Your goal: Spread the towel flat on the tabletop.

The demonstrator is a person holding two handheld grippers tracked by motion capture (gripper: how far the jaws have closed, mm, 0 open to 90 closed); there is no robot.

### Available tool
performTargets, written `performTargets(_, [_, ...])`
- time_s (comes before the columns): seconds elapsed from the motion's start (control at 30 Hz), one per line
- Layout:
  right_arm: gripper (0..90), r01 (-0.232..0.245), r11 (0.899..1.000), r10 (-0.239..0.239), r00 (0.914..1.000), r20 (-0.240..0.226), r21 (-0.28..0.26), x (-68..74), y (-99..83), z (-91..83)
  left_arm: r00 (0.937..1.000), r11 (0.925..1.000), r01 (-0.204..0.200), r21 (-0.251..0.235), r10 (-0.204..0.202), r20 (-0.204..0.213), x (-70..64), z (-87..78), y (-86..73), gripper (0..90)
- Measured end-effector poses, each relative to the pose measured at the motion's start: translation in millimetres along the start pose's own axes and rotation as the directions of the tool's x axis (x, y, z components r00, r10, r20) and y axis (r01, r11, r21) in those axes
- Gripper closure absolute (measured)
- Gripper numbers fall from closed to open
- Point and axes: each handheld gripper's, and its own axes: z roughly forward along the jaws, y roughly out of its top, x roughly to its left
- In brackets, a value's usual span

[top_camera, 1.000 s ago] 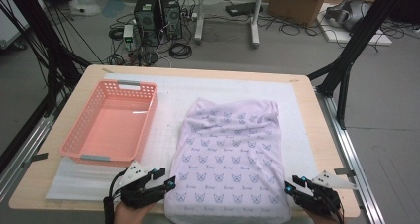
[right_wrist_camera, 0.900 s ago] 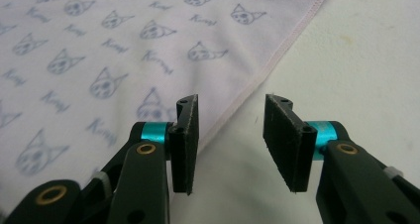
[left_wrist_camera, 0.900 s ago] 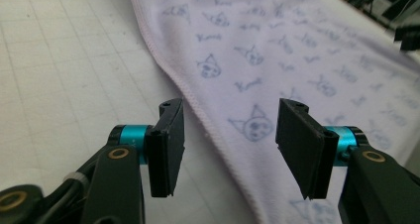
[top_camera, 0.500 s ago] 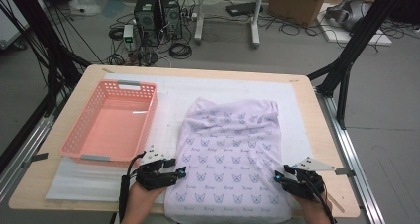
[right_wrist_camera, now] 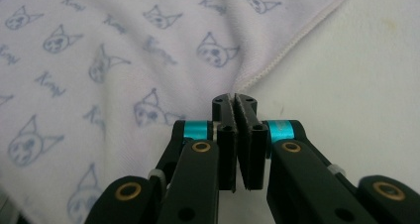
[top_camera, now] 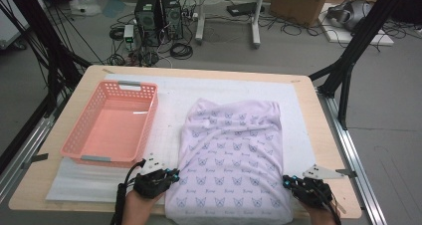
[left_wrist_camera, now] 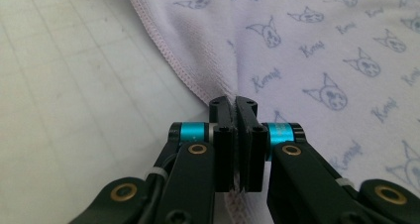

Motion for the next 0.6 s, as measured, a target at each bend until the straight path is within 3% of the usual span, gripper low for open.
performTargets(0.07, [87.6,0.003,1.000,-0.003,1.0000,-0.007,0.001,1.1,-4.0,-7.2,0.9998,0.9999,0.011,-0.003,-0.011,0.020,-0.6,-7.0,-5.8,86.2])
performTargets(0.23, [87.6,0.019,1.000,-0.019,0.9997,-0.017,0.024,6.3,-13.8,-21.2,0.9986,0.9998,-0.019,0.006,0.019,0.050,-12.2,-16.9,-15.2,85.4])
performTargets(0.27, [87.5,0.023,0.999,-0.022,0.9996,-0.016,0.028,7.2,-16.5,-22.8,0.9986,0.9999,-0.012,0.002,0.011,0.052,-12.7,-17.4,-15.6,83.1])
performTargets(0.33, [85.0,0.021,1.000,-0.020,0.9995,-0.024,0.020,8.7,-18.2,-25.6,0.9989,0.9999,-0.003,-0.012,0.004,0.048,-10.6,-16.5,-15.0,68.0])
performTargets(0.4, [75.5,0.011,1.000,-0.012,0.9998,-0.015,-0.011,8.6,-15.1,-26.5,0.9988,0.9990,0.024,-0.038,-0.022,0.043,-7.4,-14.1,-14.0,54.0])
performTargets(0.5, [66.2,-0.008,0.998,0.009,0.9998,0.016,-0.060,5.8,-6.8,-23.8,0.9989,0.9978,0.024,-0.062,-0.021,0.042,-3.4,-10.9,-9.2,48.6])
performTargets(0.6, [59.6,-0.015,0.997,0.019,0.9983,0.055,-0.072,6.1,3.1,-12.2,0.9990,0.9956,0.028,-0.089,-0.024,0.037,-1.6,-8.3,-4.2,47.4])
